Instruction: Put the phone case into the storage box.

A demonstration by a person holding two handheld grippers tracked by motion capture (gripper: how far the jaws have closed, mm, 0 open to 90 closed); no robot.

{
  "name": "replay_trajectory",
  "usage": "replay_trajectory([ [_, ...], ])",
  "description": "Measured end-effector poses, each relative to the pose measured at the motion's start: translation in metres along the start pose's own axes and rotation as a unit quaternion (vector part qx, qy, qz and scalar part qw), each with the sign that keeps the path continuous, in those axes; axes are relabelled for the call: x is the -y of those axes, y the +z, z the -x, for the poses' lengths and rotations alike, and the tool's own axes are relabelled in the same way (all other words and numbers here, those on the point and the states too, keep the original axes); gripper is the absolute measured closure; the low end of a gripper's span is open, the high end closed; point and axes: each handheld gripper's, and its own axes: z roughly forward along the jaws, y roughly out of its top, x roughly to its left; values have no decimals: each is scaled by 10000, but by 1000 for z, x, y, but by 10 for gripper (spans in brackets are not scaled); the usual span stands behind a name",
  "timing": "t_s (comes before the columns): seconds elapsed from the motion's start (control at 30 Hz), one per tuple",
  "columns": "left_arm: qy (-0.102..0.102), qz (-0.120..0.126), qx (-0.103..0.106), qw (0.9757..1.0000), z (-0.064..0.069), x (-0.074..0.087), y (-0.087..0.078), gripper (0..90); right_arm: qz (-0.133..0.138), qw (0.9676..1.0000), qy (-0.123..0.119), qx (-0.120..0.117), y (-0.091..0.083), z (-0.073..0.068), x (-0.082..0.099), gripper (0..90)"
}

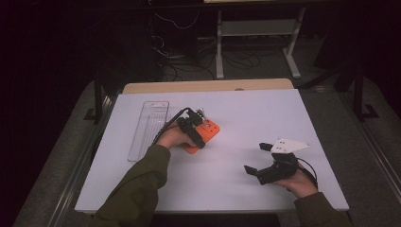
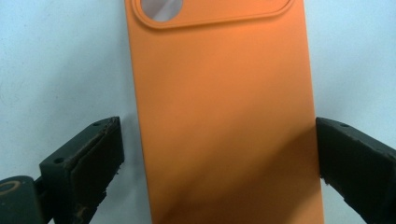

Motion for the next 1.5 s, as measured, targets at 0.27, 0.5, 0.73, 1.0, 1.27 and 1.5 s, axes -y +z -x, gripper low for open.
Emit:
replay_trajectory([
  [0.27, -4, 63, 15, 10000, 0, 0, -4, 133, -5, 10000, -7, 5, 0, 0, 0, 0],
  [0.5, -13, 22, 10, 10000, 0, -2, -4, 149, -3, 10000, -10, 13, 1, 0, 0, 0],
  [0.73, 22, 24, 34, 10000, 1, -2, -5, 163, 1, 10000, 1, 17, 0, 0, 0, 0],
  [1.0, 34, 269, 132, 9995, 3, -2, -15, 164, -5, 10000, 29, 9, 0, 0, 0, 0],
  [1.27, 76, 490, 329, 9982, 15, -3, -32, 164, -5, 10000, 67, 26, 0, 0, 0, 0],
  [1.5, 246, 564, 400, 9973, 30, -2, -44, 164, 5, 10000, 57, 30, -1, 1, 0, 0],
])
